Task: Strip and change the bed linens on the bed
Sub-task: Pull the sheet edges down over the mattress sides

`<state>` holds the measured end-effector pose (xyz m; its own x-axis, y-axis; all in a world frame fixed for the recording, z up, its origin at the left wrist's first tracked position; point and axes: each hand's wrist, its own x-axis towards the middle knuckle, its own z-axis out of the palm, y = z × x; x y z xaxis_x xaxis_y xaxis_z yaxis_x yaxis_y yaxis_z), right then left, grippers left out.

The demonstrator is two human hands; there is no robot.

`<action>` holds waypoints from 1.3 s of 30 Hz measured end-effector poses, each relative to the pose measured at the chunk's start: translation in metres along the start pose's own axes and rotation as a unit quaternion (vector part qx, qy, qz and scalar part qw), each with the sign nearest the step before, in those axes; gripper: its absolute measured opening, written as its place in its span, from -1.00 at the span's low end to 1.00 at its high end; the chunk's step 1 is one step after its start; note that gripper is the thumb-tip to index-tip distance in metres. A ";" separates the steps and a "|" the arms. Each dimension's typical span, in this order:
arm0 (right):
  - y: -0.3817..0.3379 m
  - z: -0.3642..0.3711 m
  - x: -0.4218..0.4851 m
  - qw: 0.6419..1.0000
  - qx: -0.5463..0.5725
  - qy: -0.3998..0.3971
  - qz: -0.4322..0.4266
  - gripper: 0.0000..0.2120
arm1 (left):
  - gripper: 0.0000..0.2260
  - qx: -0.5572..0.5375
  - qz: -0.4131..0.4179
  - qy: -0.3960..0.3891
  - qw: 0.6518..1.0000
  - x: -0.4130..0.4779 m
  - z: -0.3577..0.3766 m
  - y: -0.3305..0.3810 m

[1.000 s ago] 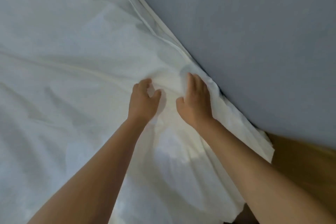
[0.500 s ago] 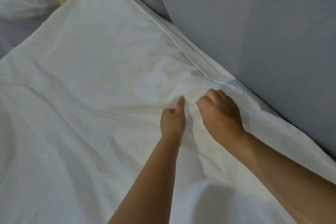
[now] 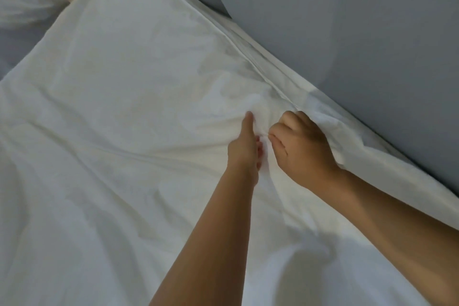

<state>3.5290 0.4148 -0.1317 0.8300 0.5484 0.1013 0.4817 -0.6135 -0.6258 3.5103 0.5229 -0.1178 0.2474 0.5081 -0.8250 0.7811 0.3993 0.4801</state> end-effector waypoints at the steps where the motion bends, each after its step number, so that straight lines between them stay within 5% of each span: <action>1: -0.002 -0.001 -0.002 1.000 0.018 0.007 -0.003 -0.86 | -0.54 -0.004 -0.005 -0.017 1.000 -0.002 -0.003 0.004; 6: -0.022 -0.007 -0.013 0.995 0.097 -0.016 -0.031 -0.87 | -0.80 0.032 0.072 0.022 0.997 -0.008 -0.022 0.015; 10: -0.025 -0.003 -0.012 0.992 0.082 -0.094 -0.014 -0.85 | -0.78 0.026 0.143 0.065 0.987 -0.010 -0.048 0.005; 19: -0.005 -0.015 -0.011 0.983 0.057 -0.031 0.169 -0.77 | -0.73 0.046 0.143 0.090 0.985 -0.002 -0.053 0.001; 24: 0.005 -0.009 -0.010 0.954 0.035 -0.080 0.285 -0.69 | -0.75 0.072 0.135 0.085 0.985 0.000 -0.050 -0.001; 34: -0.009 -0.003 -0.005 0.979 0.064 -0.006 0.195 -0.83 | -0.65 0.181 0.213 0.093 0.956 0.013 -0.064 0.001; 39: -0.003 0.001 0.003 0.956 0.130 -0.011 0.263 -0.69 | -0.64 0.201 0.216 0.092 0.951 0.017 -0.062 -0.003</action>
<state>3.5296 0.4190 -0.1300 0.9309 0.2157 -0.2949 -0.0900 -0.6470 -0.7572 3.4769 0.5782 -0.1150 0.5193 0.6982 -0.4927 0.7946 -0.1825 0.5790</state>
